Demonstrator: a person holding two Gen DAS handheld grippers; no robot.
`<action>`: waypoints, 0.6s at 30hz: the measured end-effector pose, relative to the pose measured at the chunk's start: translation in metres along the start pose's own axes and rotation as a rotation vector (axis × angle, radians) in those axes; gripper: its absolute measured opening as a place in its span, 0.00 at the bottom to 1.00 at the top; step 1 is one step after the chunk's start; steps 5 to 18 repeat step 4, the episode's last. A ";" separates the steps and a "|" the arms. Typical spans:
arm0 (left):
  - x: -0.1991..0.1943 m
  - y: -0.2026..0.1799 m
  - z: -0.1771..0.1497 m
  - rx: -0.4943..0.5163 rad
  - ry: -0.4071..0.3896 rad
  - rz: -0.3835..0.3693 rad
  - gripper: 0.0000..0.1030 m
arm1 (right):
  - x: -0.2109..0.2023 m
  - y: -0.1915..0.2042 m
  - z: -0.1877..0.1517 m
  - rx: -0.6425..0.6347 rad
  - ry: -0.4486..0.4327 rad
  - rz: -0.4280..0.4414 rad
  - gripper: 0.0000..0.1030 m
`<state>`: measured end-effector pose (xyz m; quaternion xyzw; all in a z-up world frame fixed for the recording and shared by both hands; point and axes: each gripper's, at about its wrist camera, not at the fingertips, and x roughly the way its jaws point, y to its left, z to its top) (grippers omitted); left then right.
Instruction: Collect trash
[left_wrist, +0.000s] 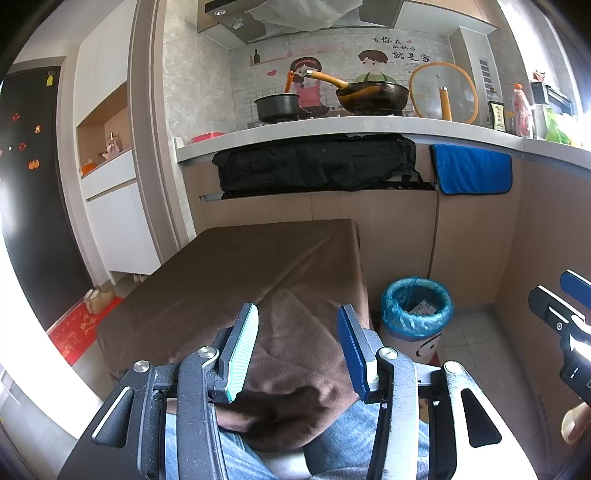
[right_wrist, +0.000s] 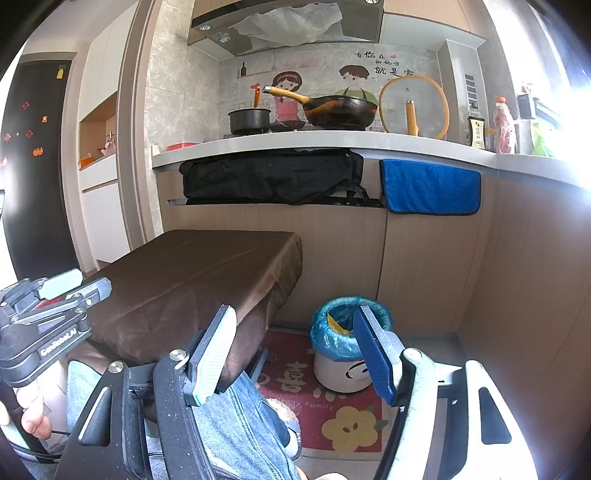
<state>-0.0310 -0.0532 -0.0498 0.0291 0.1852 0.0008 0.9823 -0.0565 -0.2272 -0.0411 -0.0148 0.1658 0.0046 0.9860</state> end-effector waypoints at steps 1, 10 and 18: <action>0.000 -0.001 0.000 0.000 0.000 0.000 0.45 | 0.000 -0.001 0.000 0.001 0.001 0.002 0.62; 0.000 0.000 -0.001 -0.001 0.001 -0.001 0.46 | -0.001 0.000 0.000 -0.001 0.000 -0.002 0.62; 0.000 0.000 -0.001 -0.001 0.001 -0.001 0.46 | -0.001 0.000 0.000 -0.001 0.000 -0.002 0.62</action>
